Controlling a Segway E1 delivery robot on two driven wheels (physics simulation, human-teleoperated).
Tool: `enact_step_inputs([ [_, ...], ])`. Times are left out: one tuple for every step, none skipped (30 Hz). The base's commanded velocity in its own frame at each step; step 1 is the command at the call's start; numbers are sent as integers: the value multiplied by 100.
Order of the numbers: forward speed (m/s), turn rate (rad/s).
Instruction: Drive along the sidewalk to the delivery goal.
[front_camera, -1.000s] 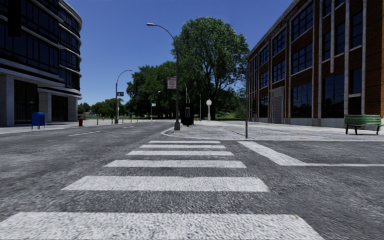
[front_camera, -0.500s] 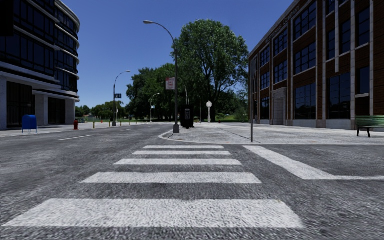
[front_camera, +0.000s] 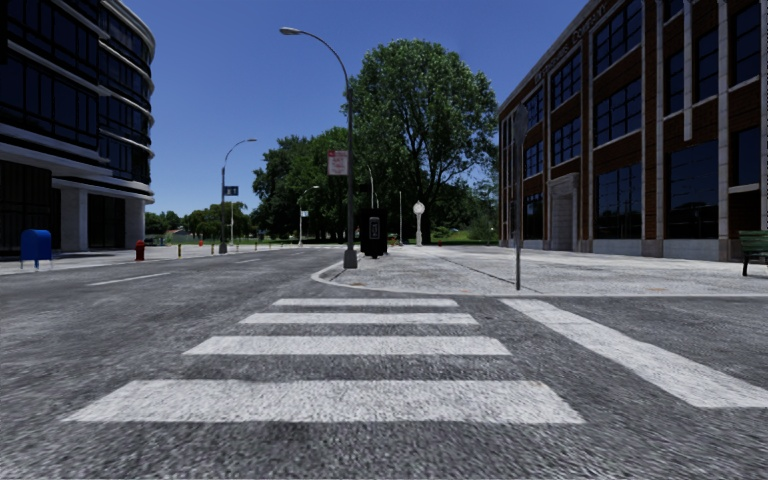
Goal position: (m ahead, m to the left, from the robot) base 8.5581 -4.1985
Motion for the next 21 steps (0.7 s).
enact_step_inputs([
  [156,0],
  [156,0],
  [157,0],
  [157,0],
  [158,0],
  [159,0],
  [159,0],
  [162,0],
  [166,0],
  [170,0],
  [172,0],
  [175,0],
  [177,0],
  [177,0],
  [178,0],
  [179,0],
  [179,0],
  [180,0],
  [180,0],
  [180,0],
  [180,0],
])
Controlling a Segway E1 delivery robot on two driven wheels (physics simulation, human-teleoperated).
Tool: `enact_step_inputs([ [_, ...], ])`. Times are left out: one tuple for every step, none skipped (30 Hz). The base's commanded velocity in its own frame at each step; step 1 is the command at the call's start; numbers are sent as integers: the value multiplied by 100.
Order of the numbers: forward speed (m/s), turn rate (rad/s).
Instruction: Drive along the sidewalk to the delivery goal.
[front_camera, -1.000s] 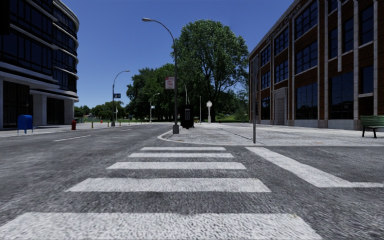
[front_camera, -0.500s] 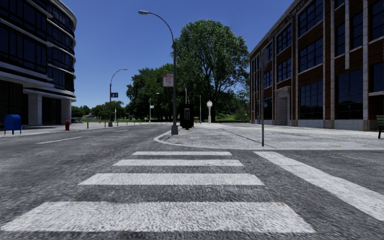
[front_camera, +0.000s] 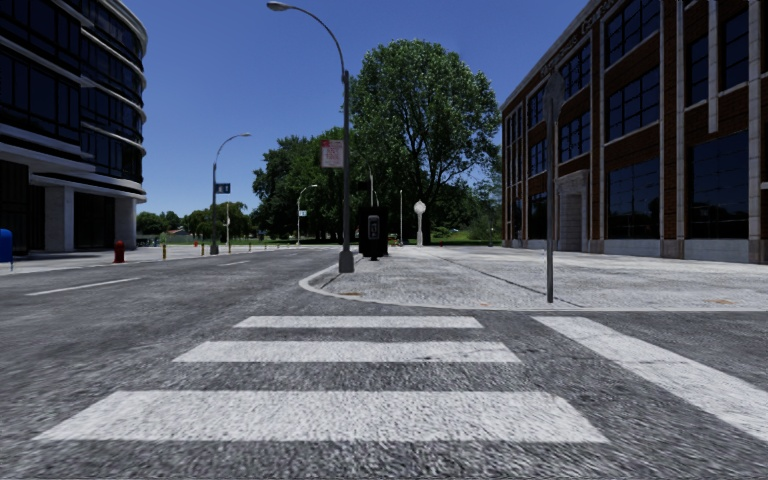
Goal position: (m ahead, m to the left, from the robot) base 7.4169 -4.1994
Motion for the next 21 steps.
enact_step_inputs([
  [180,0],
  [181,0],
  [181,0],
  [182,0],
  [183,0],
  [187,0],
  [191,0],
  [195,0],
  [200,0],
  [200,0],
  [200,0],
  [200,0],
  [200,0],
  [200,0],
  [200,0],
  [200,0],
  [200,0],
  [200,0],
  [200,0],
  [200,0],
  [200,0],
])
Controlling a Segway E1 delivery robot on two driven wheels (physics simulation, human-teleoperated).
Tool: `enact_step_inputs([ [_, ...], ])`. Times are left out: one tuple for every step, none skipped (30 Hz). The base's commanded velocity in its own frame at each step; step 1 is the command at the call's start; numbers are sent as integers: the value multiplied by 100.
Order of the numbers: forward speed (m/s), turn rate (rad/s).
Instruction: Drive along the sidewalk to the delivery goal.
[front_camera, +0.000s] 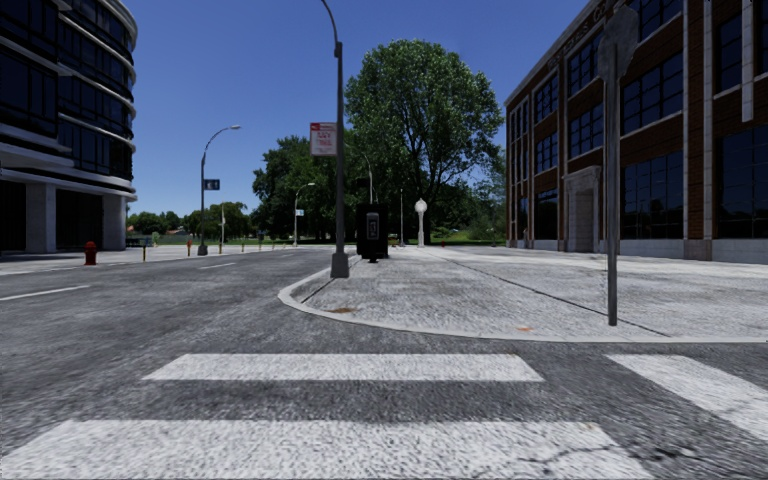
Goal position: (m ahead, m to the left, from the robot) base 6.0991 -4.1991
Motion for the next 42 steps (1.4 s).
enact_step_inputs([
  [200,0],
  [200,0],
  [200,0],
  [200,0],
  [200,0],
  [200,0],
  [200,0],
  [200,0],
  [200,0],
  [200,0],
  [200,0],
  [200,0],
  [200,0],
  [200,0],
  [200,0],
  [200,0],
  [192,0],
  [172,0],
  [164,0],
  [162,0],
  [161,0],
  [161,0],
  [161,0],
  [159,0],
  [156,-1],
  [149,-5],
  [146,-7],
  [143,-7],
  [143,-7],
  [142,-11],
  [142,-11],
  [137,-22],
  [134,-27],
  [134,-30],
  [133,-32],
  [132,-33],
  [128,-43],
  [123,-48],
  [121,-50],
  [119,-51],
  [119,-53],
  [119,-56],
])
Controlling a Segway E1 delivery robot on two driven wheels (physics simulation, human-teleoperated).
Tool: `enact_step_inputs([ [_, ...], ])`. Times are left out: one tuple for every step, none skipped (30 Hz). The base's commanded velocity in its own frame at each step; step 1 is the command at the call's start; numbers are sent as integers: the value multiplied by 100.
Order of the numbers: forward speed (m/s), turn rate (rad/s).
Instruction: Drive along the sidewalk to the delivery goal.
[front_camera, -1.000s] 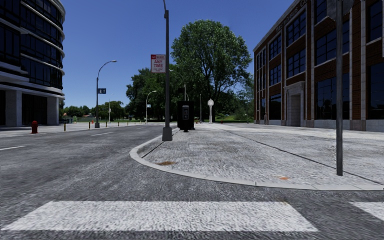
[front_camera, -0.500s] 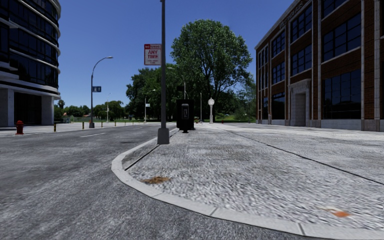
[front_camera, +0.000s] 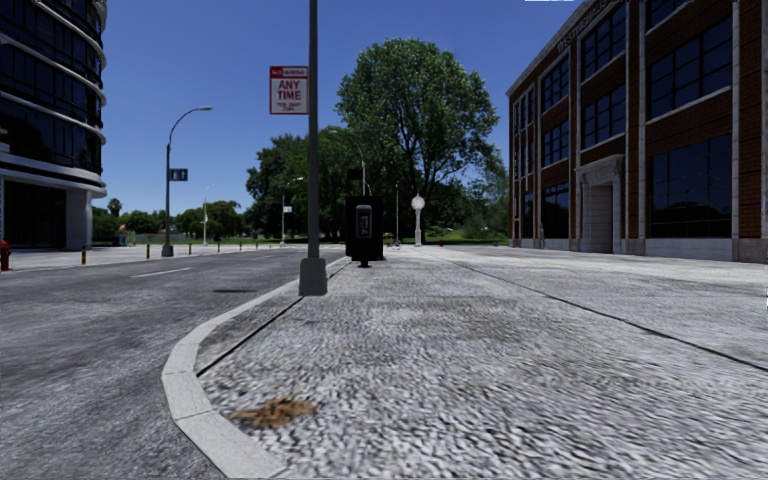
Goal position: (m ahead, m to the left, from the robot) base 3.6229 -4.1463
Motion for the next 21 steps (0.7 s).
enact_step_inputs([
  [118,-61],
  [118,-65],
  [118,-66],
  [118,-66],
  [118,-67],
  [118,-68],
  [118,-71],
  [118,-73],
  [118,-75],
  [118,-79],
  [118,-80],
  [118,-80],
  [118,-80],
  [118,-80],
  [118,-80],
  [118,-80],
  [118,-80],
  [118,-80],
  [118,-80],
  [118,-80],
  [118,-80],
])
